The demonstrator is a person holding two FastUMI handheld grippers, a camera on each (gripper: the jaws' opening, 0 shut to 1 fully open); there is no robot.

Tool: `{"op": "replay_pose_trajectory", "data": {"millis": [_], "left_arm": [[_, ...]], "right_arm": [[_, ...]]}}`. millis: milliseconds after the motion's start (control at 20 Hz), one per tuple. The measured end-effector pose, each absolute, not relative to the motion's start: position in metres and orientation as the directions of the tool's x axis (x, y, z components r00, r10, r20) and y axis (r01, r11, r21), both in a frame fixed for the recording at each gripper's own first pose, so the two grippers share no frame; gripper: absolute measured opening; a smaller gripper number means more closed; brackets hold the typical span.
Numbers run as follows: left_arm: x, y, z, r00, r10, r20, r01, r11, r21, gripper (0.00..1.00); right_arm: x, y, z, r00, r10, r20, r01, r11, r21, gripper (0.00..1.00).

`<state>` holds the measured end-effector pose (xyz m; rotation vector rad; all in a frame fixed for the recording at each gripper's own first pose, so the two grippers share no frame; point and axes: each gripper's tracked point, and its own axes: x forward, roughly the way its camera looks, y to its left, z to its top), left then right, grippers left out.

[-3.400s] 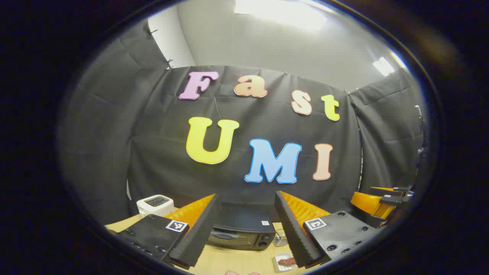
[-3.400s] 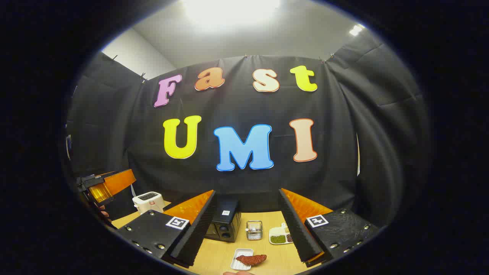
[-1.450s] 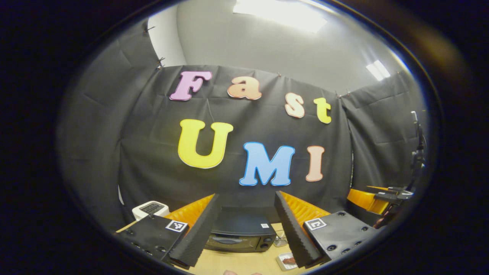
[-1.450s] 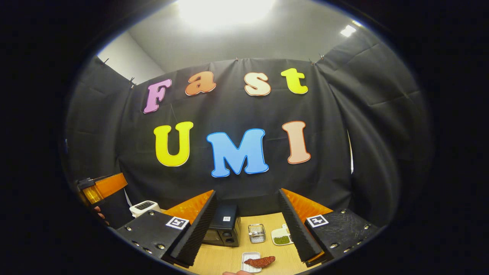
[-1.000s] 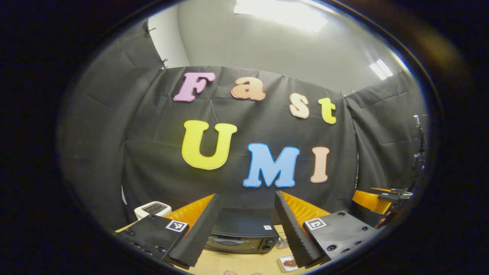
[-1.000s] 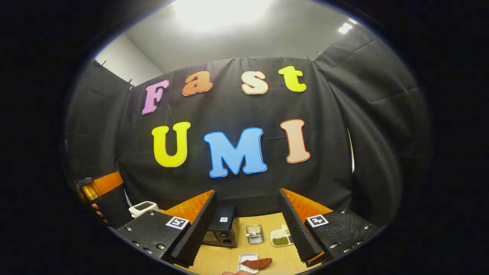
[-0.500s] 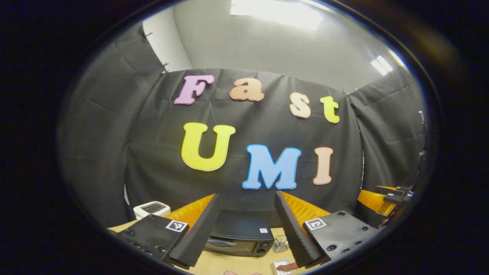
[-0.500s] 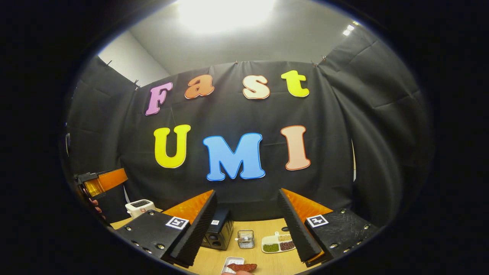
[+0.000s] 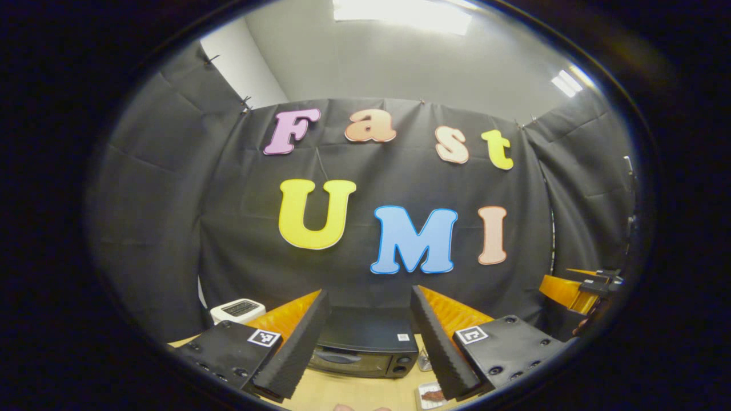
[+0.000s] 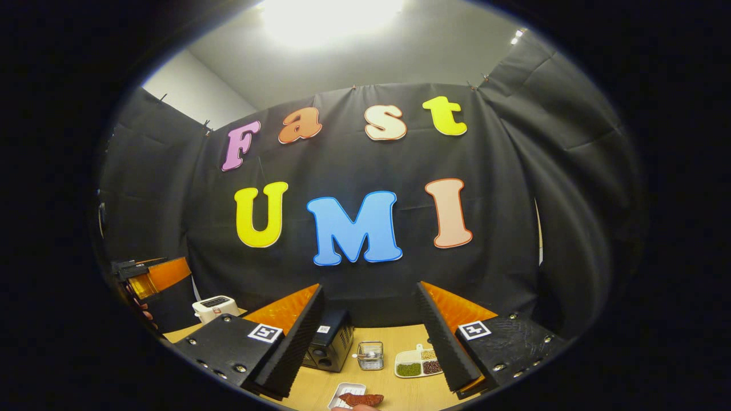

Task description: Open the electric oven with the left hand, put the food in, and close the electric oven.

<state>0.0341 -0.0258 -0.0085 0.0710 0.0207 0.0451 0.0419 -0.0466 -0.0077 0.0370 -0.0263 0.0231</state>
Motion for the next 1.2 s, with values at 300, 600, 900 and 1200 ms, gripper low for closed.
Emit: {"op": "replay_pose_trajectory", "data": {"millis": [300, 600, 900, 1200], "left_arm": [[0.070, -0.001, -0.061, 0.994, -0.002, -0.111, 0.005, 0.999, 0.033, 0.98], [0.120, 0.038, -0.127, 0.977, -0.005, -0.213, 0.006, 1.000, 0.004, 0.99], [0.152, 0.070, -0.194, 0.954, 0.040, -0.296, -0.027, 0.999, 0.047, 0.96], [0.161, 0.083, -0.231, 0.935, 0.070, -0.349, -0.051, 0.997, 0.063, 0.96]], "right_arm": [[0.055, -0.034, -0.015, 0.999, -0.033, 0.003, 0.033, 0.999, 0.038, 0.96], [0.068, -0.025, -0.025, 0.997, -0.074, -0.017, 0.074, 0.997, 0.030, 0.96], [0.094, -0.011, -0.040, 0.999, -0.030, -0.037, 0.031, 0.999, 0.026, 0.97], [0.112, 0.000, -0.053, 0.998, 0.001, -0.063, 0.001, 1.000, 0.027, 0.96]]}}
